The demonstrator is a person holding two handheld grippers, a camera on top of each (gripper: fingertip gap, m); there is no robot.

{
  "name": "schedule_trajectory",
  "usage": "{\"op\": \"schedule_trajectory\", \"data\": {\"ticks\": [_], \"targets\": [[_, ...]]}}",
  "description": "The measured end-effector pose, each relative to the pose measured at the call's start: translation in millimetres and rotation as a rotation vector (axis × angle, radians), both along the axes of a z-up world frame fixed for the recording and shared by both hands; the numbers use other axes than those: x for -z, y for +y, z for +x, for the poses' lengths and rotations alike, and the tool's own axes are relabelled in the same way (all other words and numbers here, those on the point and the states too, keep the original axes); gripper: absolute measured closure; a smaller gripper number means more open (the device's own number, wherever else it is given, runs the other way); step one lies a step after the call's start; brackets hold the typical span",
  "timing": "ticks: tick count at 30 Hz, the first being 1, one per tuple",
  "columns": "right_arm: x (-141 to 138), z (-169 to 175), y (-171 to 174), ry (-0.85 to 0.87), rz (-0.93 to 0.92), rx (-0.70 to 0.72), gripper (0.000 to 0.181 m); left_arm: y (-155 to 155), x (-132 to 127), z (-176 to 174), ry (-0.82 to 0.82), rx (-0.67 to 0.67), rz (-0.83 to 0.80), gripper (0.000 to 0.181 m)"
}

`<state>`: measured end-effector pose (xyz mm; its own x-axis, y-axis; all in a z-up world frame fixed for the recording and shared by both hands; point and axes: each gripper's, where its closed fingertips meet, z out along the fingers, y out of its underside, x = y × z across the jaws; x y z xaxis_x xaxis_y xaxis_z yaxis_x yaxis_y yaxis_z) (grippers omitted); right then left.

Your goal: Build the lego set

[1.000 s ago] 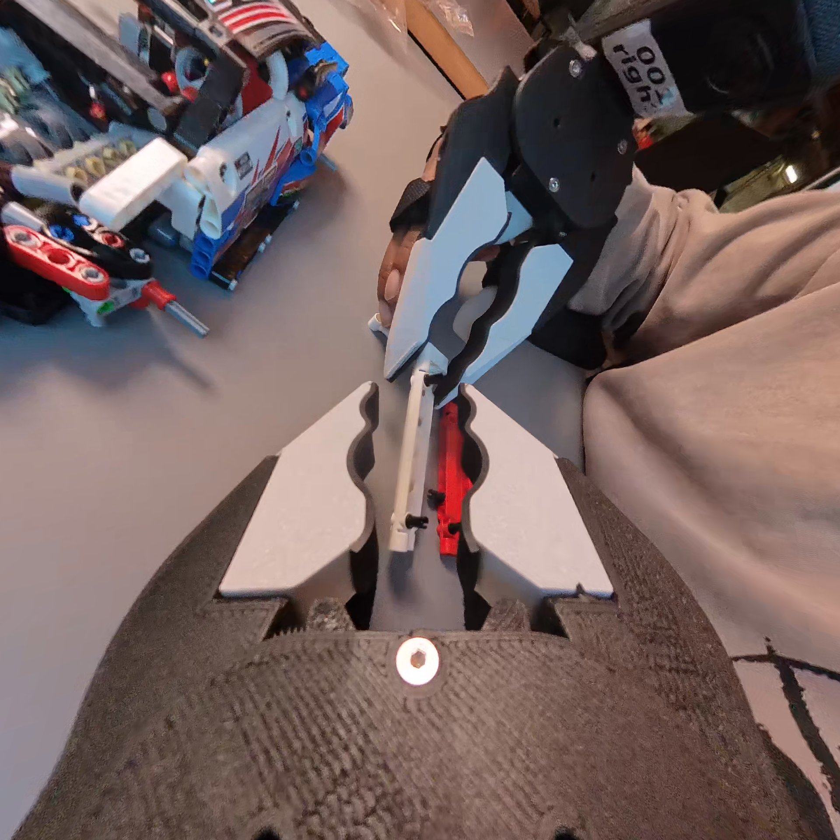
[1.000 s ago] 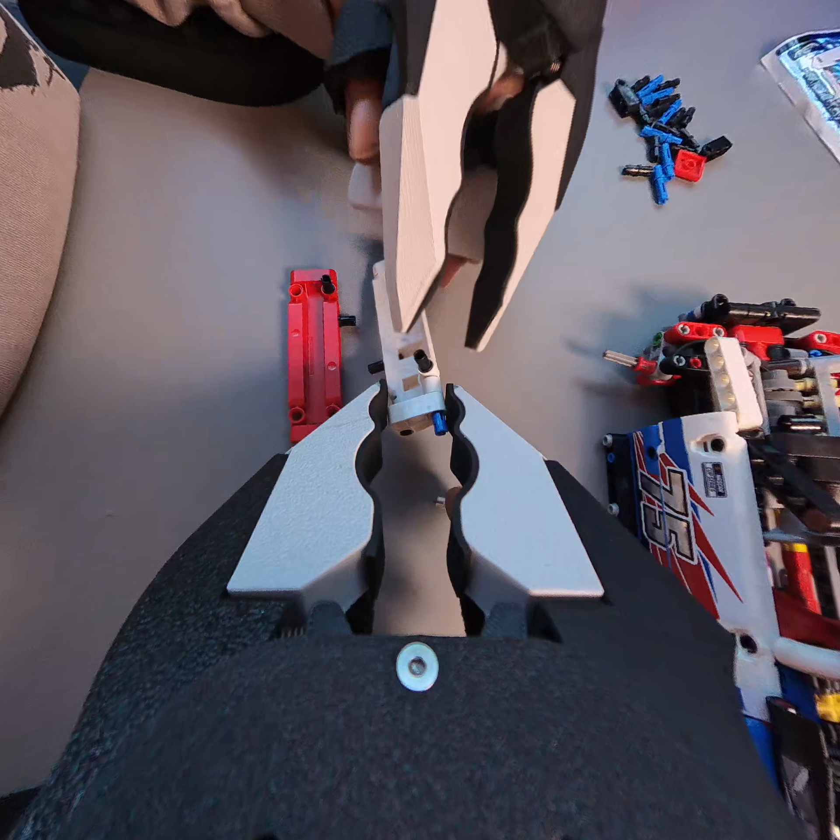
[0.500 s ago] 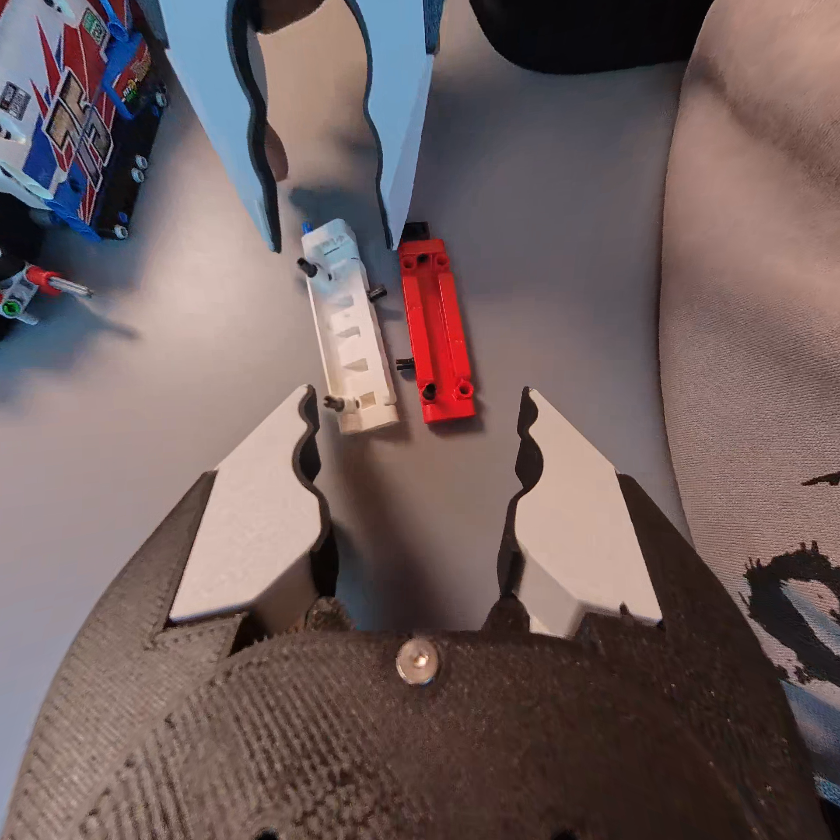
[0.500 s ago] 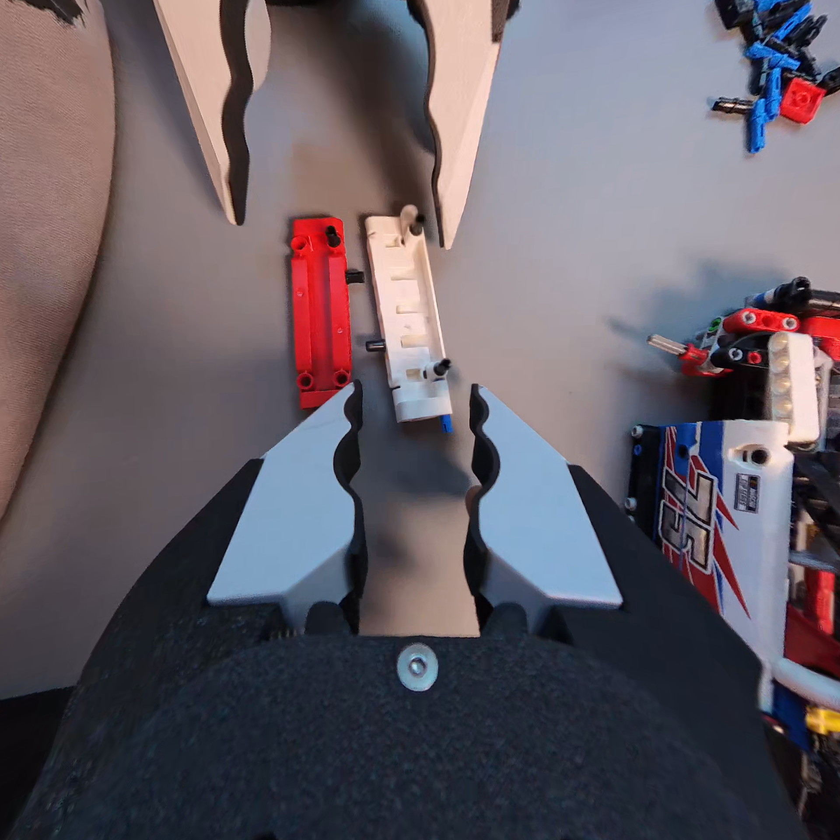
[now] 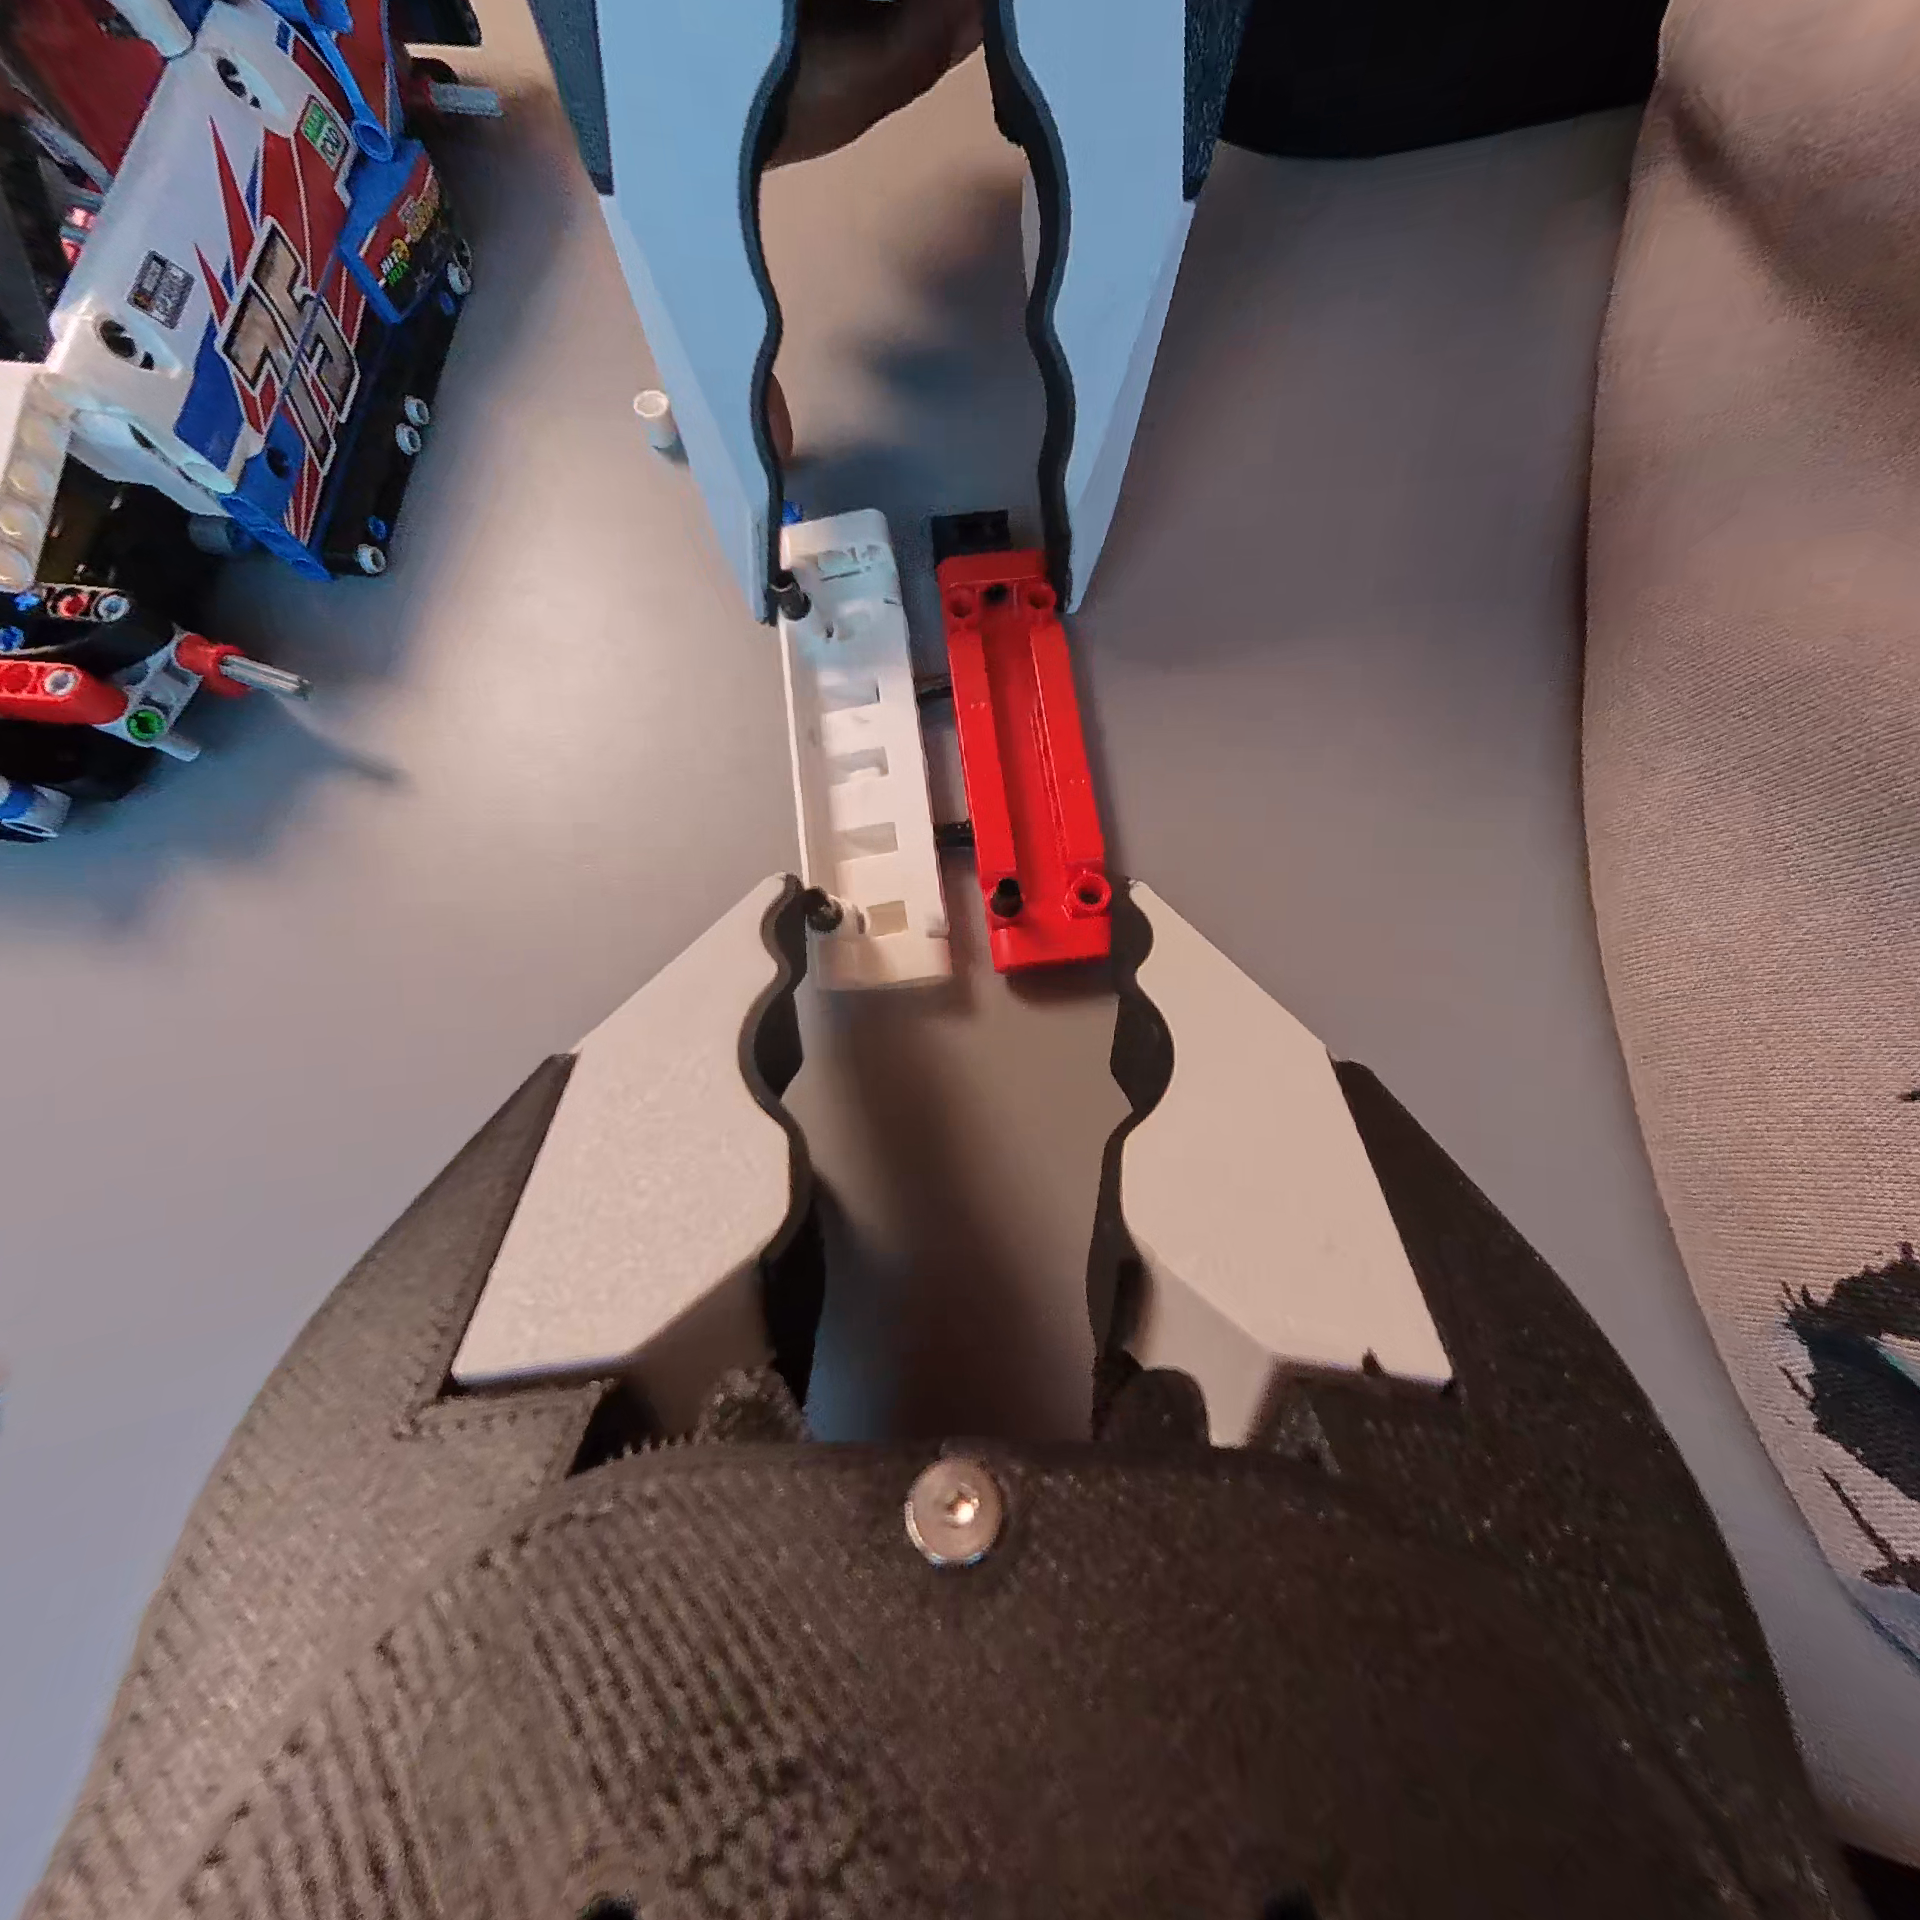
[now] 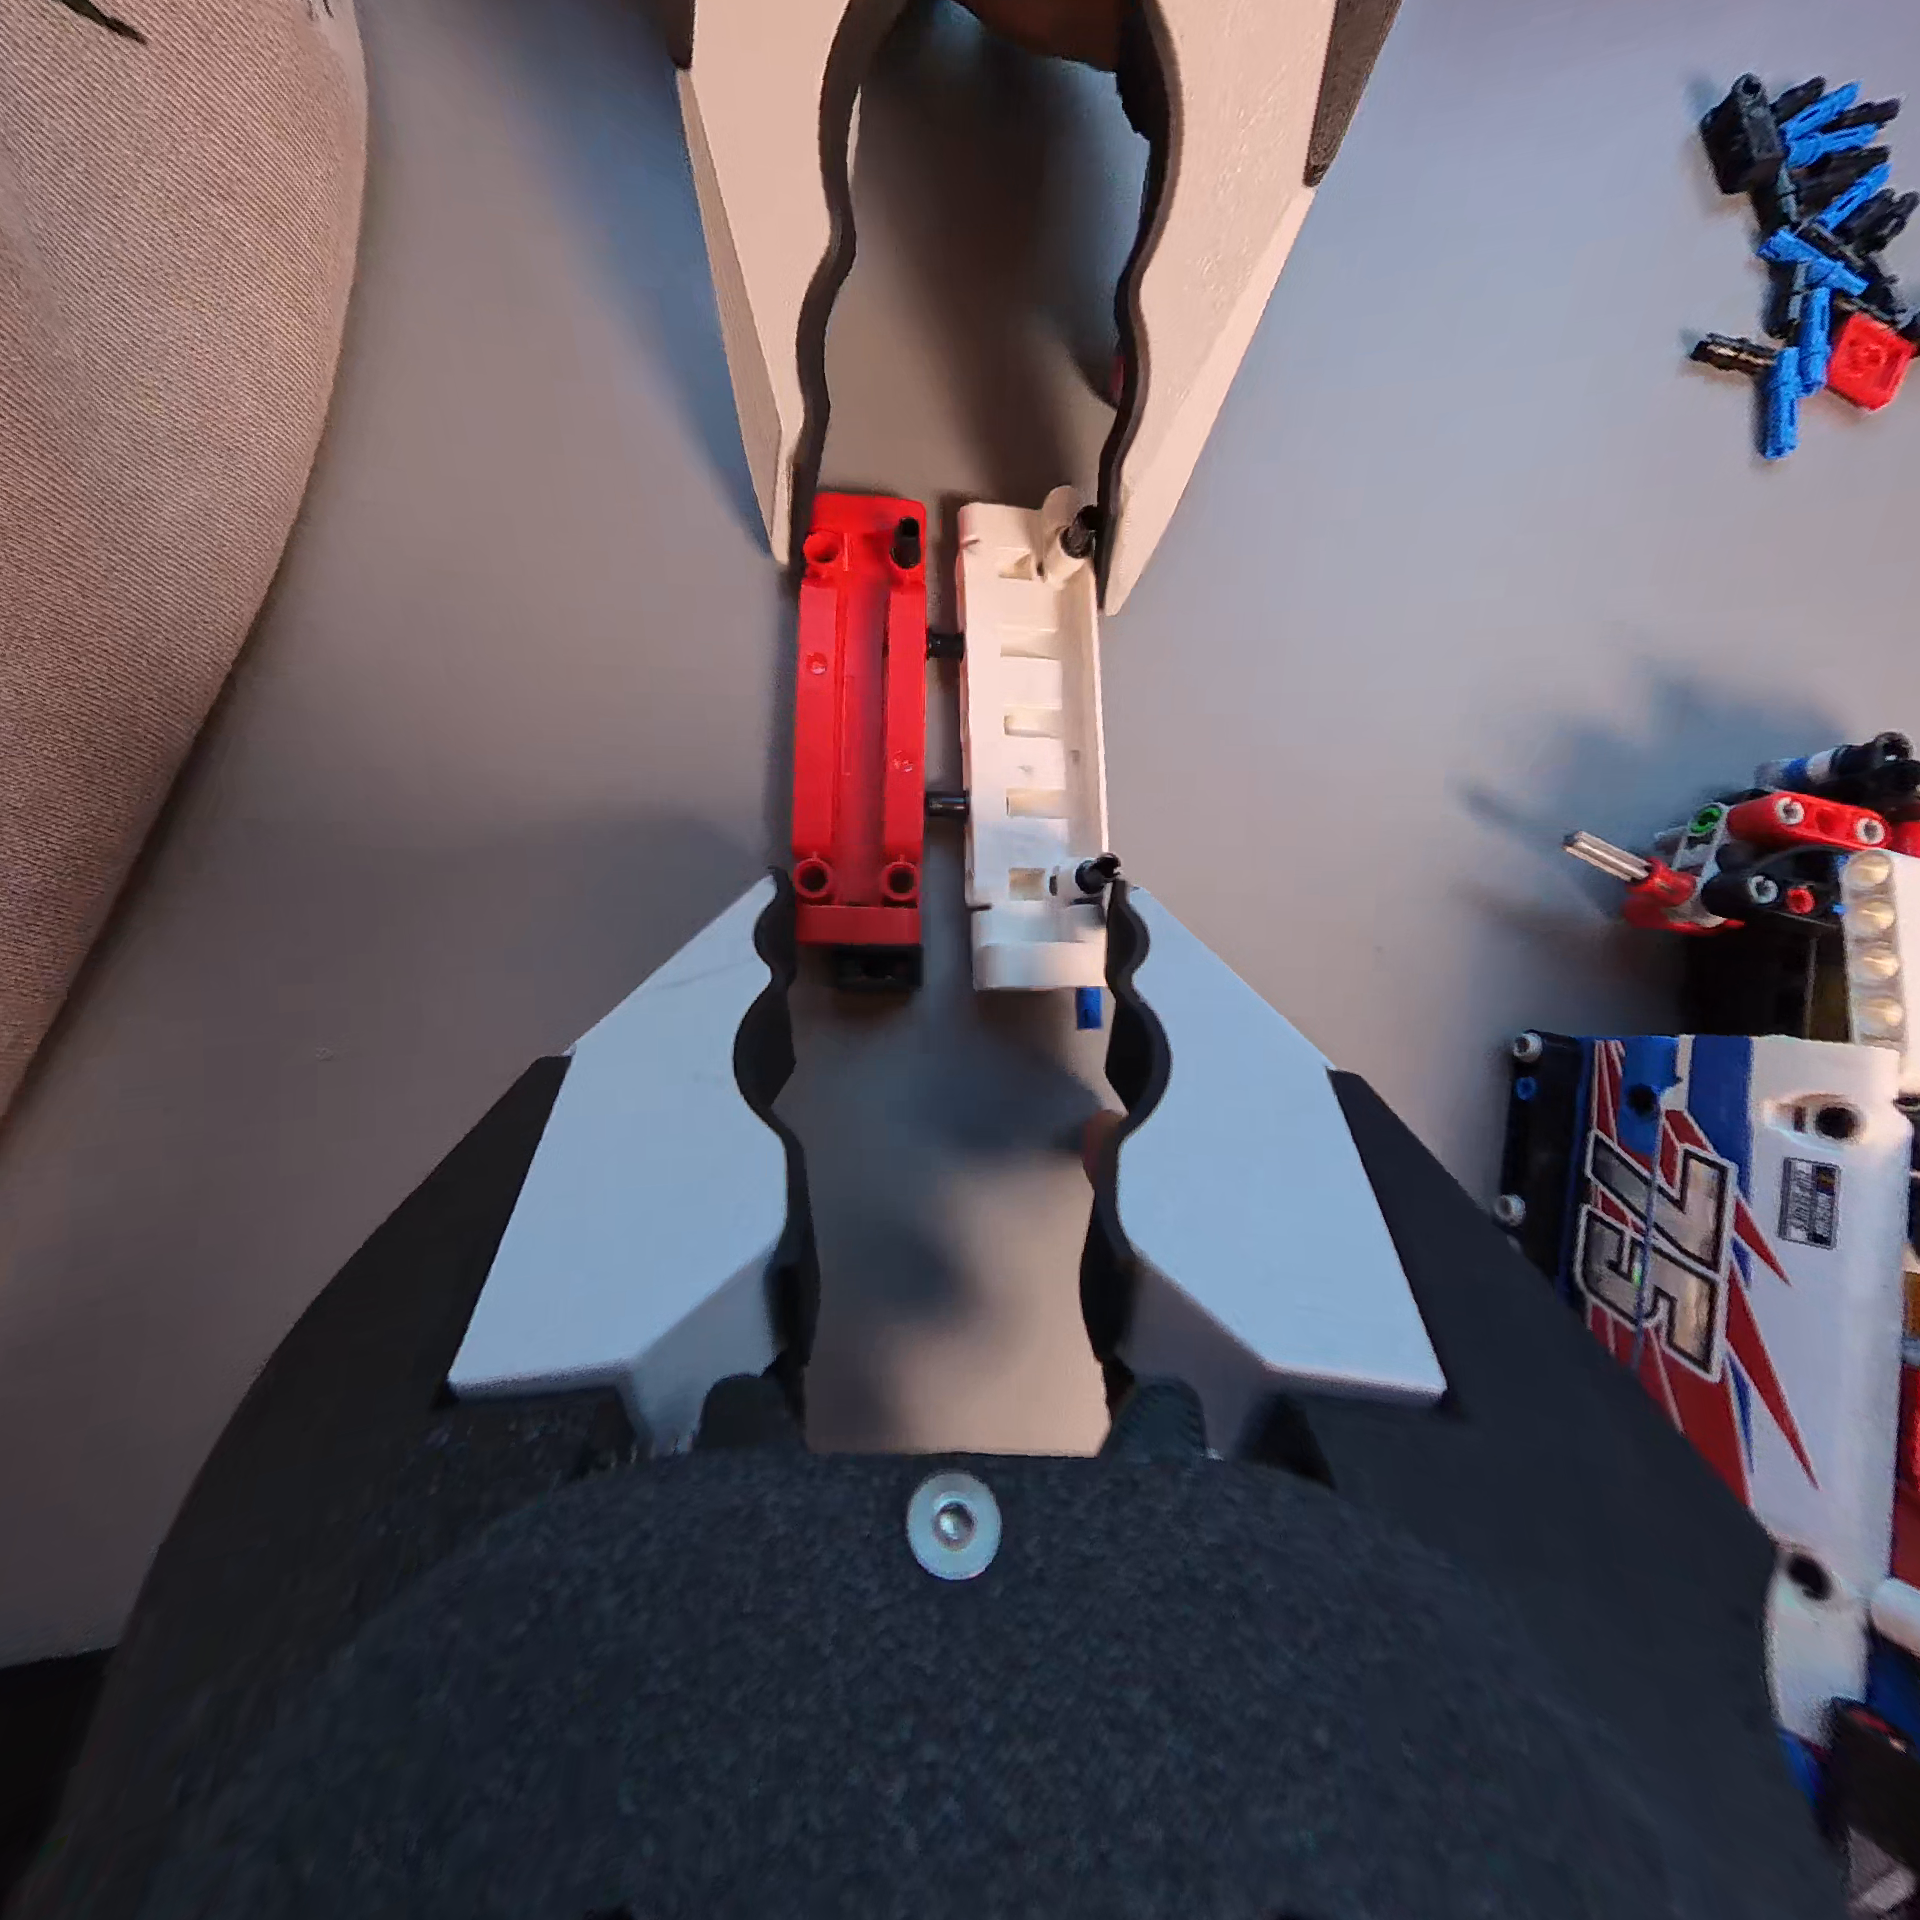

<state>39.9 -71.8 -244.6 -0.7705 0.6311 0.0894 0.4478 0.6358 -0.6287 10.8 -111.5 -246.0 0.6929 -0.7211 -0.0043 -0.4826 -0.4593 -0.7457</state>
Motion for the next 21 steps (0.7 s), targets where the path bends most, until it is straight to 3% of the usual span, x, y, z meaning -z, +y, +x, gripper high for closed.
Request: {"op": "schedule_trajectory", "data": {"ticks": [6,12,15,18,21], "targets": [[-1,0,1,0.07,0.02,-0.012,0.133,0,-11,-1,-0.187,-0.036,-0.081,0.128],[-1,0,2,0.066,0.014,-0.023,0.132,-6,-5,6,-0.097,-0.02,-0.066,0.11],[0,0,2,0.055,0.011,-0.029,0.132,-5,2,5,0.039,-0.037,-0.009,0.107],[1,2,-1,0.049,0.012,-0.056,0.128,-6,1,8,0.069,-0.035,0.03,0.122],[1,1,-2,0.057,0.023,-0.069,0.128,-7,0,8,0.077,-0.036,0.041,0.124]]}}
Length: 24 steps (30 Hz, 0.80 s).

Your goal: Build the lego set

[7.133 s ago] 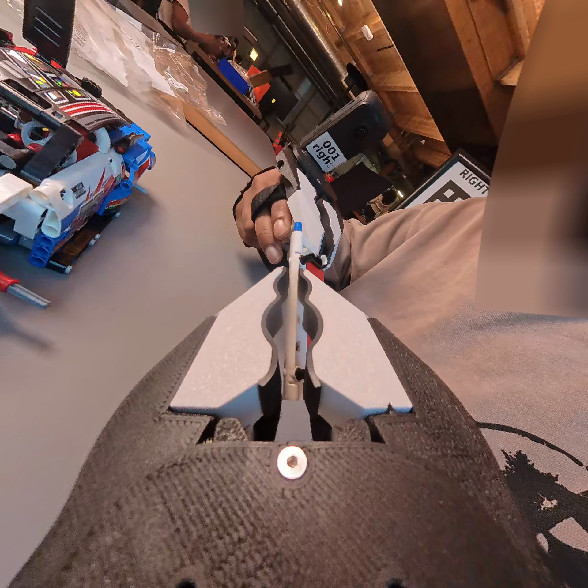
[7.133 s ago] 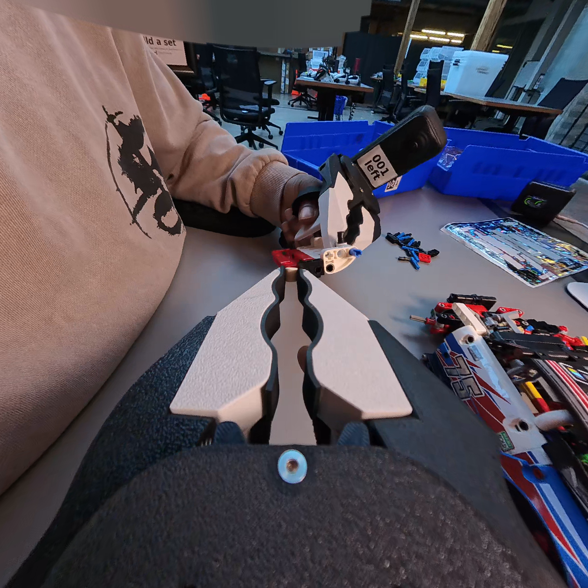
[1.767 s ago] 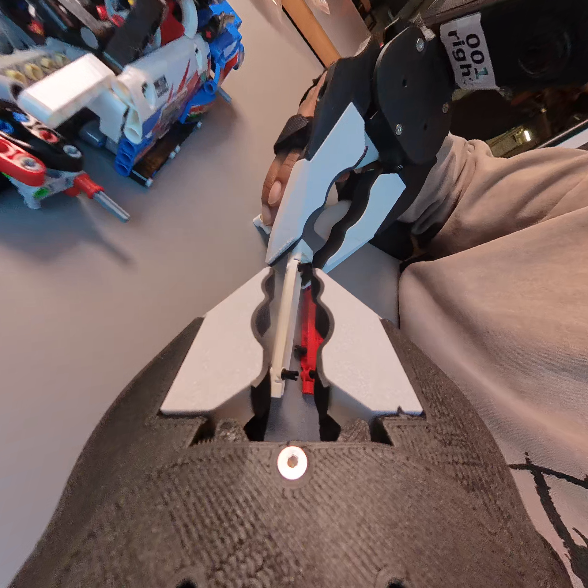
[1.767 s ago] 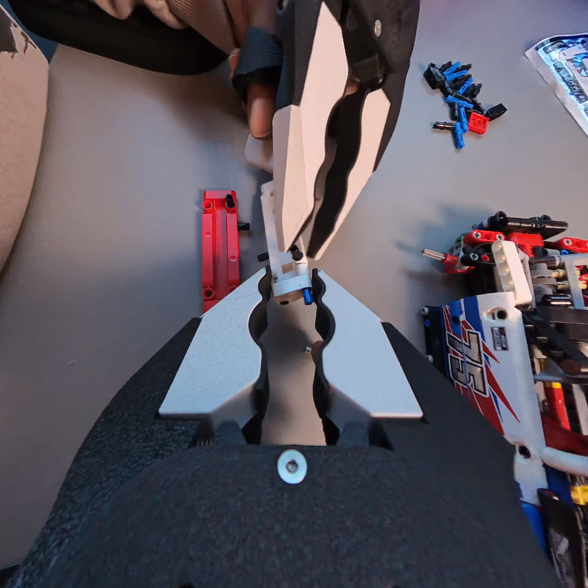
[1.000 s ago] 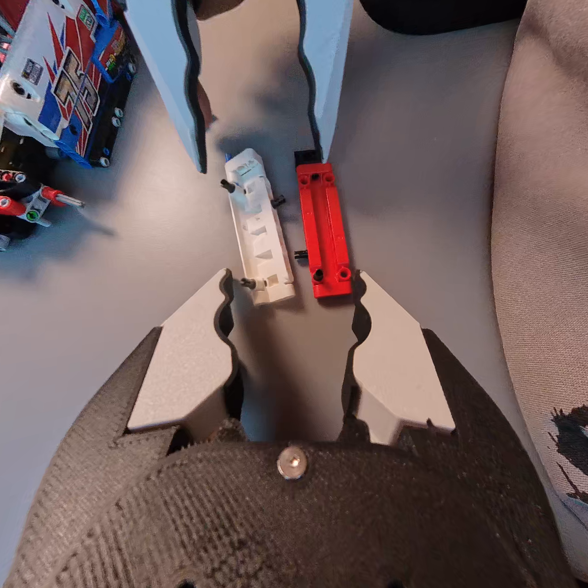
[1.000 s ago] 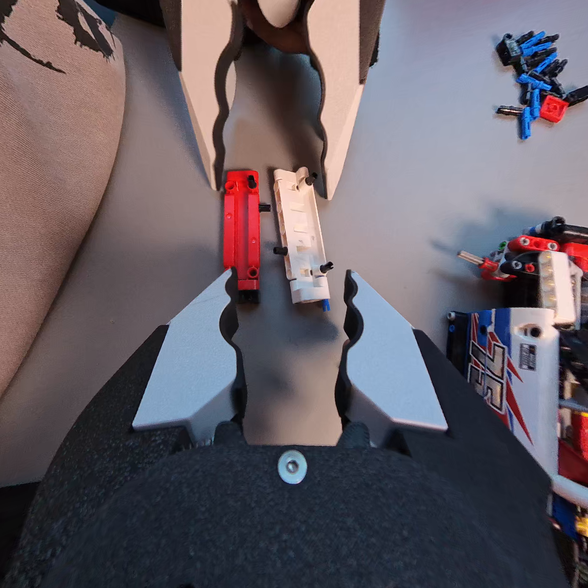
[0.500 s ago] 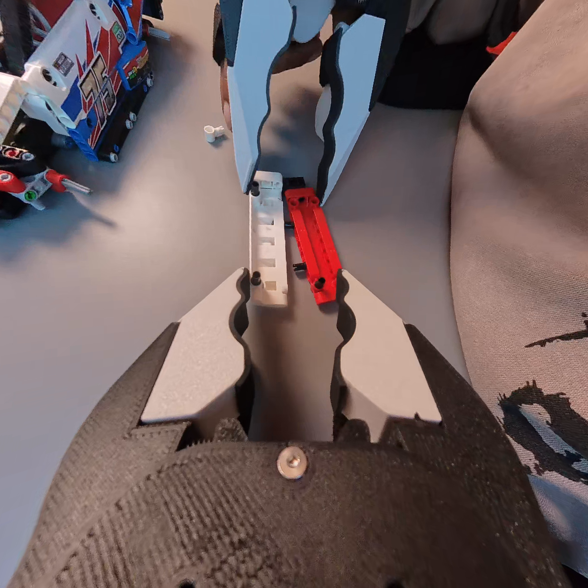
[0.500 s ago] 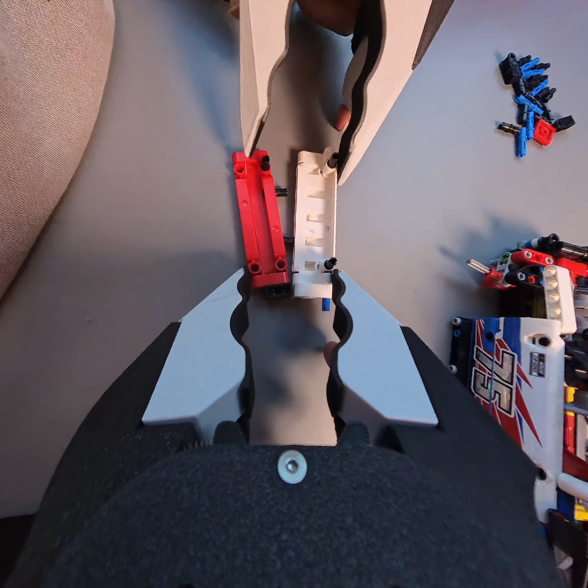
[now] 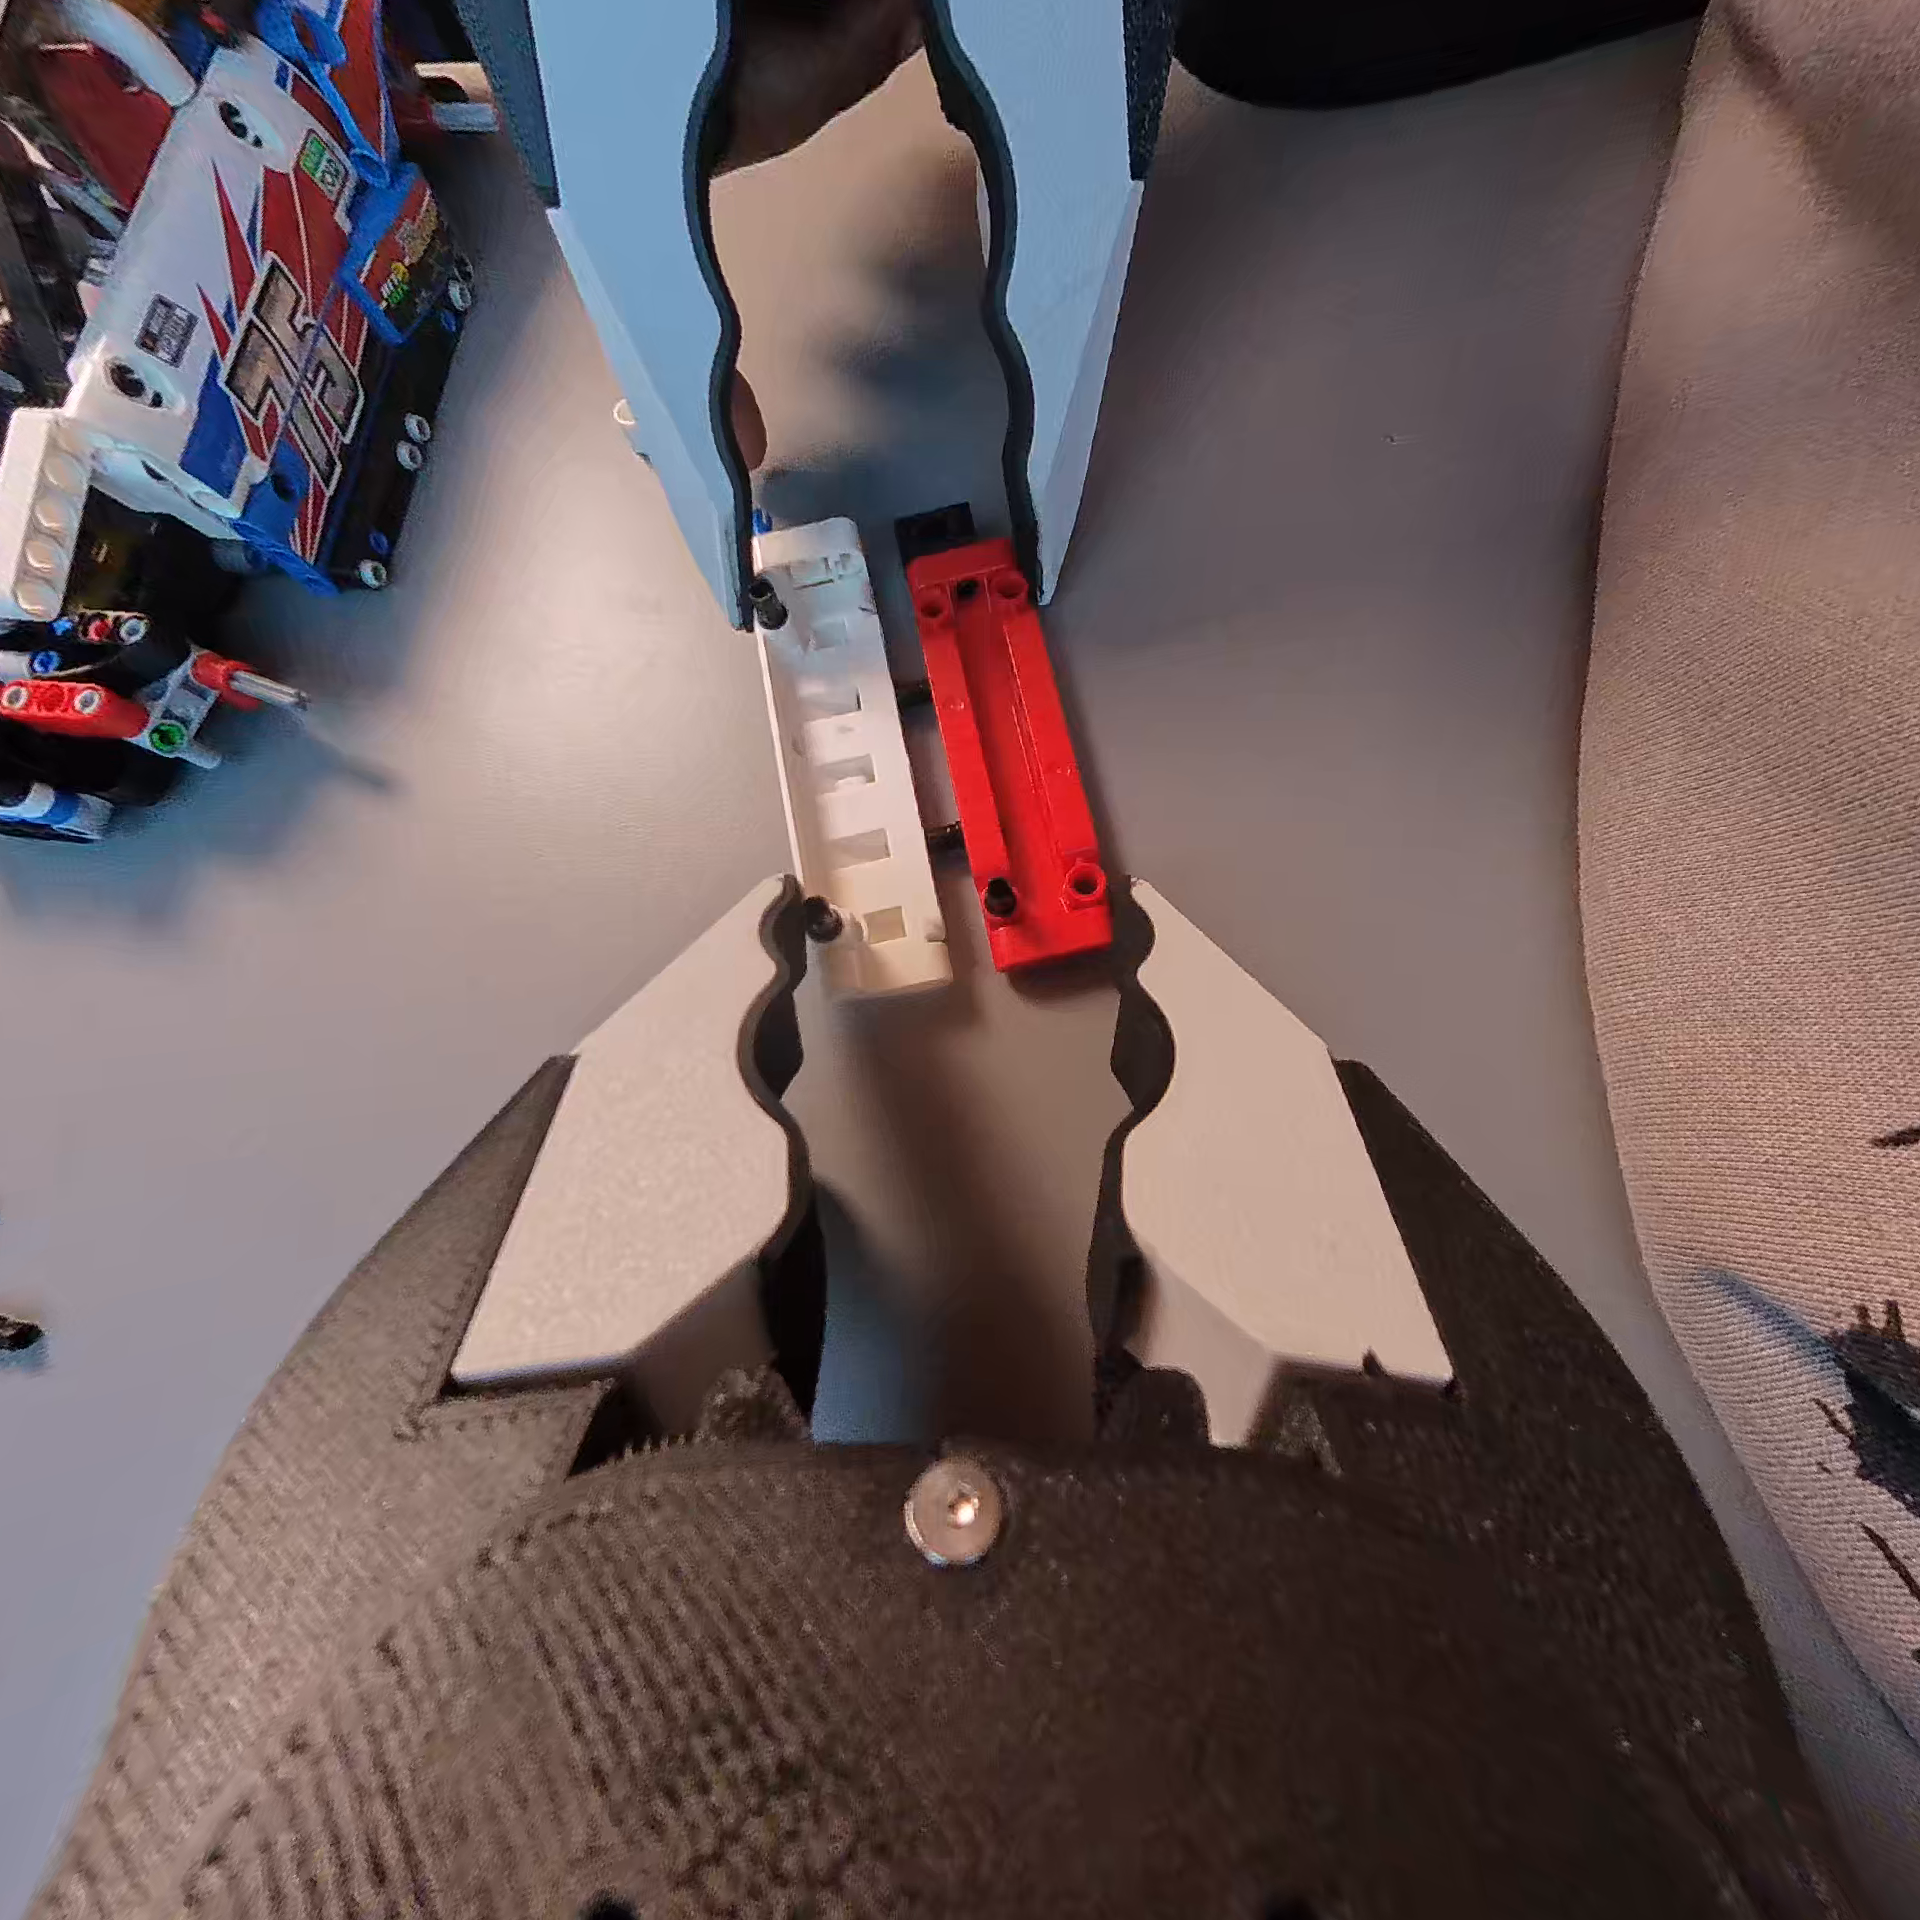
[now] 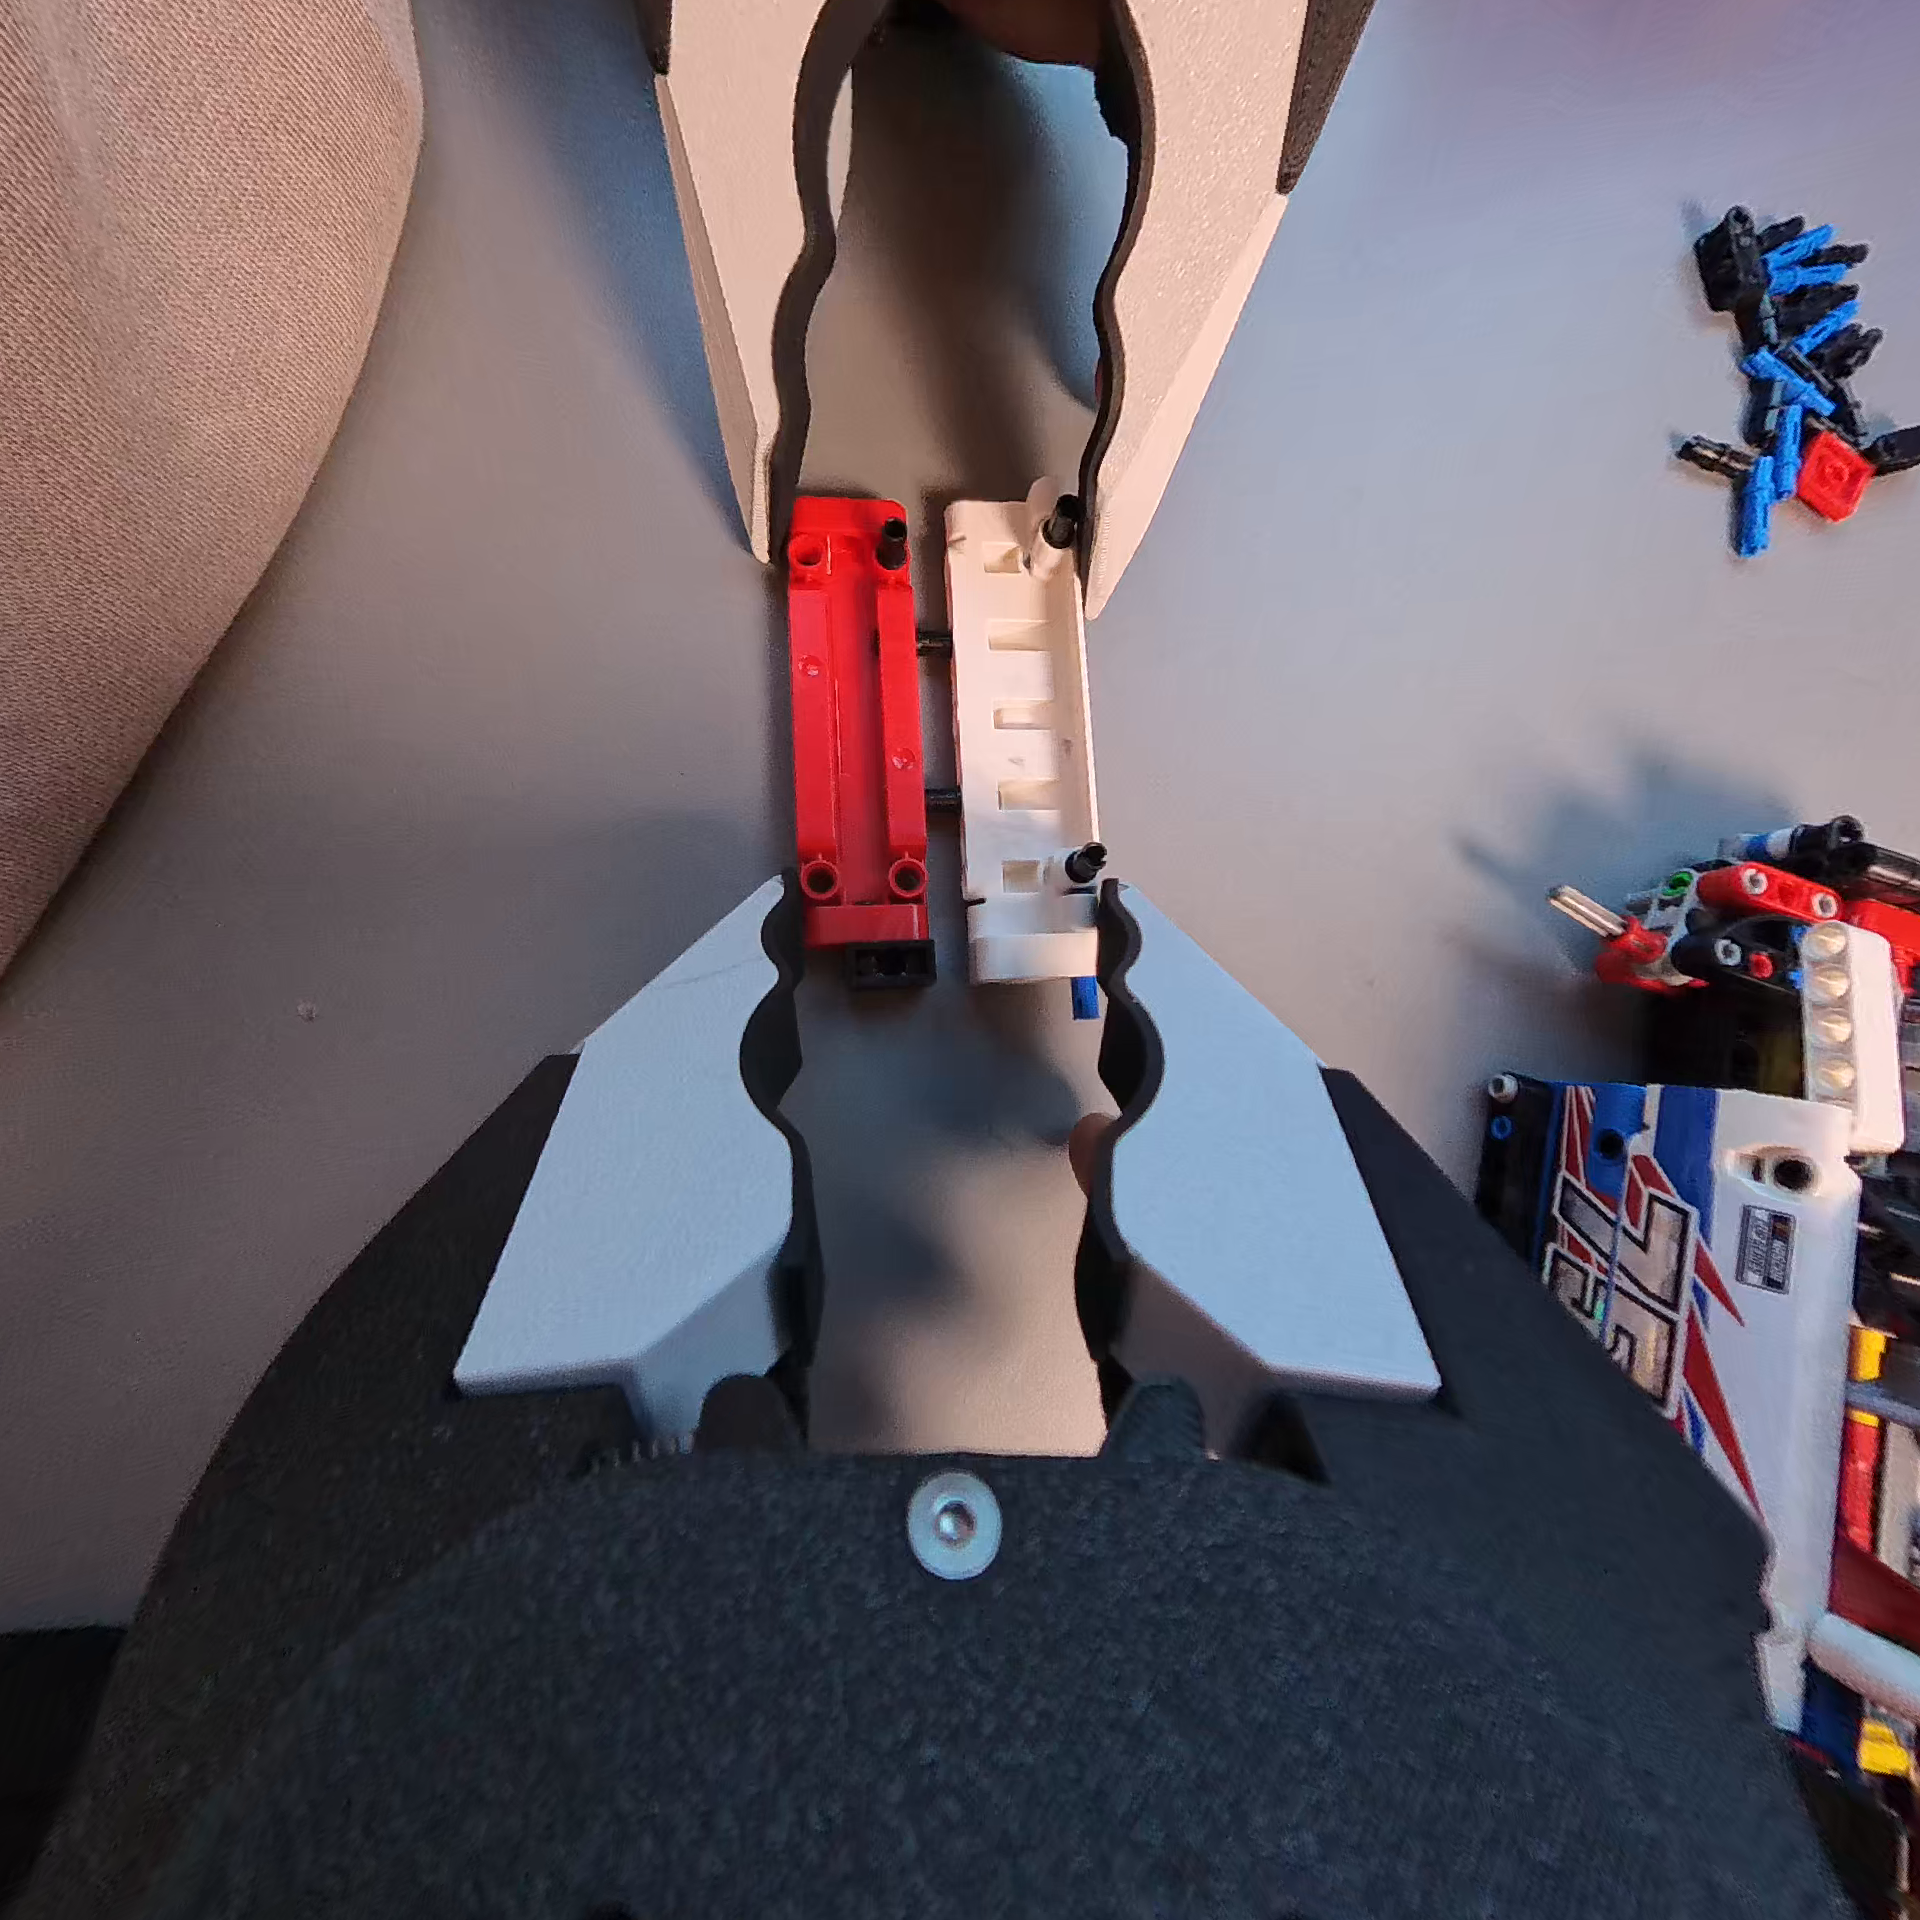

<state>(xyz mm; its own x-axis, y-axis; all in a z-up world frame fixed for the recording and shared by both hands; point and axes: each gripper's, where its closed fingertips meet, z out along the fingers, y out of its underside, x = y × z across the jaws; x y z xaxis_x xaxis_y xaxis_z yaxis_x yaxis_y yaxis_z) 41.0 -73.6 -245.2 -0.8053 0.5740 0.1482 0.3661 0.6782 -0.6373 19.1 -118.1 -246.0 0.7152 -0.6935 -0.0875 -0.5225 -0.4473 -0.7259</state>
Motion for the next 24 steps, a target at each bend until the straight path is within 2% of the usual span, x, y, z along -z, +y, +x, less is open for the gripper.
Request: {"op": "schedule_trajectory", "data": {"ticks": [13,14,15,17,18,19,20,21,24], "targets": [[-3,7,-5,0.036,-0.031,0.008,0.132,-3,-5,6,-0.07,0.037,0.0,0.13],[-10,6,-6,0.056,-0.056,0.005,0.138,-3,-14,8,-0.123,0.043,0.019,0.142],[-29,1,-8,0.133,-0.124,0.011,0.174,-2,-32,13,-0.226,0.057,0.077,0.181],[0,2,-2,0.078,0.043,0.012,0.178,-2,-2,9,0.004,0.085,0.057,0.181],[-6,2,-10,0.111,-0.003,-0.019,0.178,-5,-7,17,-0.021,0.128,0.075,0.181],[-7,1,-6,0.094,0.007,0.005,0.175,-6,-9,14,-0.042,0.104,0.052,0.176],[-11,-2,-2,0.113,-0.001,0.024,0.172,-3,-11,6,-0.059,0.063,0.051,0.178],[-16,-3,1,0.131,-0.021,0.035,0.176,-2,-14,1,-0.083,0.036,0.066,0.181],[-13,-1,4,0.113,-0.015,0.048,0.173,-1,-23,-1,-0.105,0.021,0.111,0.173]]}}
